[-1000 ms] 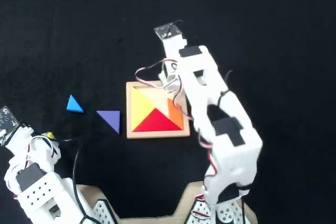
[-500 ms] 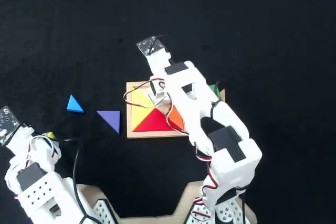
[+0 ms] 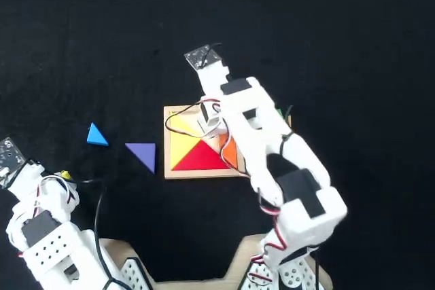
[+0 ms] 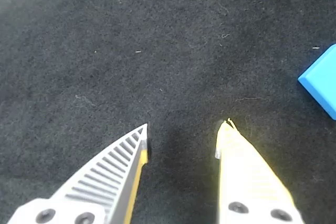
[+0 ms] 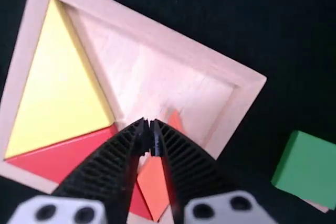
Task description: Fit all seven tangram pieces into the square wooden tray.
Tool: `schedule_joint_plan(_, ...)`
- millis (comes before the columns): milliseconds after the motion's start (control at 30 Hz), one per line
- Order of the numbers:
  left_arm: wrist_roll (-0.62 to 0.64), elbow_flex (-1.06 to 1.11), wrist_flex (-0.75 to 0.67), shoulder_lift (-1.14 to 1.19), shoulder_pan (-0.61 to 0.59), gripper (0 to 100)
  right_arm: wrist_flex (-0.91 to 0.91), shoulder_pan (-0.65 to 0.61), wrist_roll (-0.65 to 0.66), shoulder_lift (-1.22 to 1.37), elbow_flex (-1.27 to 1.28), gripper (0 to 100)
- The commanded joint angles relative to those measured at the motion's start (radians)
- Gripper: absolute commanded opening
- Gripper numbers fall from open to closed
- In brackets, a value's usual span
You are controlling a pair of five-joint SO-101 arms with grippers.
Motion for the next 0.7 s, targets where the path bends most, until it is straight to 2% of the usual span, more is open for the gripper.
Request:
schedule_joint_plan(0, -0.005, -0.004, -0.015, -0.009, 0.015, 22, 0.006, -0.005, 0.006, -0.147, 0.039, 1.1)
schedule_joint_plan(233, -0.008, -0.004, -0.014, -0.011, 0.013, 22, -0.046, -0.006, 0.009, -0.374, 0.203, 1.2)
schedule_joint_plan(300, -0.009, -0.004, -0.014, -0.011, 0.013, 22, -0.066, -0.034, 0.044, -0.403, 0.242, 3.5)
schedule_joint_plan(367, -0.009, -0.004, -0.012, -0.011, 0.01, 22, -0.054, -0.104, 0.104, -0.407, 0.246, 10.3)
schedule_joint_plan(467, -0.009, -0.005, -0.011, -0.011, -0.001, 22, -0.04, -0.238, 0.114, -0.407, 0.217, 19.1)
schedule_joint_plan(600, -0.011, -0.016, -0.009, -0.011, -0.097, 22, 0.029, -0.37, 0.114, -0.343, 0.085, 14.9)
schedule_joint_plan(667, -0.011, -0.016, -0.009, -0.011, -0.108, 22, 0.092, -0.404, 0.112, -0.255, -0.024, 14.2)
